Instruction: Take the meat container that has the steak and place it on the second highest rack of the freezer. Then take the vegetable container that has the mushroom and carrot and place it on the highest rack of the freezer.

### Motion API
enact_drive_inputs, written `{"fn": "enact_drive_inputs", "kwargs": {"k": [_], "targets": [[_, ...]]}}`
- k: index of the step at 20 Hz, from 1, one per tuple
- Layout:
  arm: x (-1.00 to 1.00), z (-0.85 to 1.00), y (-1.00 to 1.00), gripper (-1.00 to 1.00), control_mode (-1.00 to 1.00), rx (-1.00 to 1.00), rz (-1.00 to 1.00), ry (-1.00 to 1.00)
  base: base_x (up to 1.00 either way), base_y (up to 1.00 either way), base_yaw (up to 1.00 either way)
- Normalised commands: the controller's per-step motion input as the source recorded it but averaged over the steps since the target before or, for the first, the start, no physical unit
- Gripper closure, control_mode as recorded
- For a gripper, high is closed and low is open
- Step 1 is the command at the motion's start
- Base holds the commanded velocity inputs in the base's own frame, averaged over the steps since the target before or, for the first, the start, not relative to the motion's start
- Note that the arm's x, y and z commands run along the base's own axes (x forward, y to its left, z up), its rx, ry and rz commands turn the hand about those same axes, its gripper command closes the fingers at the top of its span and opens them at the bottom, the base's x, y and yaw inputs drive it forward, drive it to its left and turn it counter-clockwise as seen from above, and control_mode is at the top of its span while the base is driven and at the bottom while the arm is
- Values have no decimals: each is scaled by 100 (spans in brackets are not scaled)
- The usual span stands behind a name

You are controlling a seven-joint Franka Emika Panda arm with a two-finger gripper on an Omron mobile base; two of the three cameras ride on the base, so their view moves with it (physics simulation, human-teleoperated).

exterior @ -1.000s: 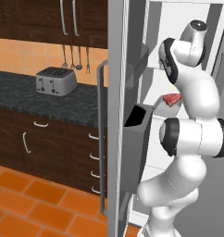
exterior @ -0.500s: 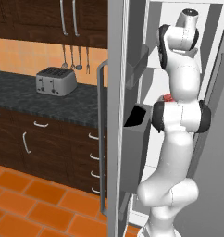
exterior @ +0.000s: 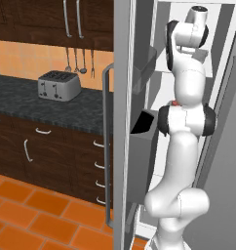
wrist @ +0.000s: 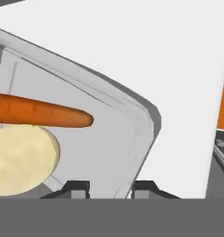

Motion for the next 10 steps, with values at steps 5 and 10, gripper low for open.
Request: {"fn": "enact_drive_inputs", "kwargs": {"k": [5, 10], "targets": [[-6, -38, 4, -100, -100, -4, 0, -15, 0, 0, 0], [-6, -58, 13, -100, -100, -11, 0, -9, 0, 0, 0]]}}
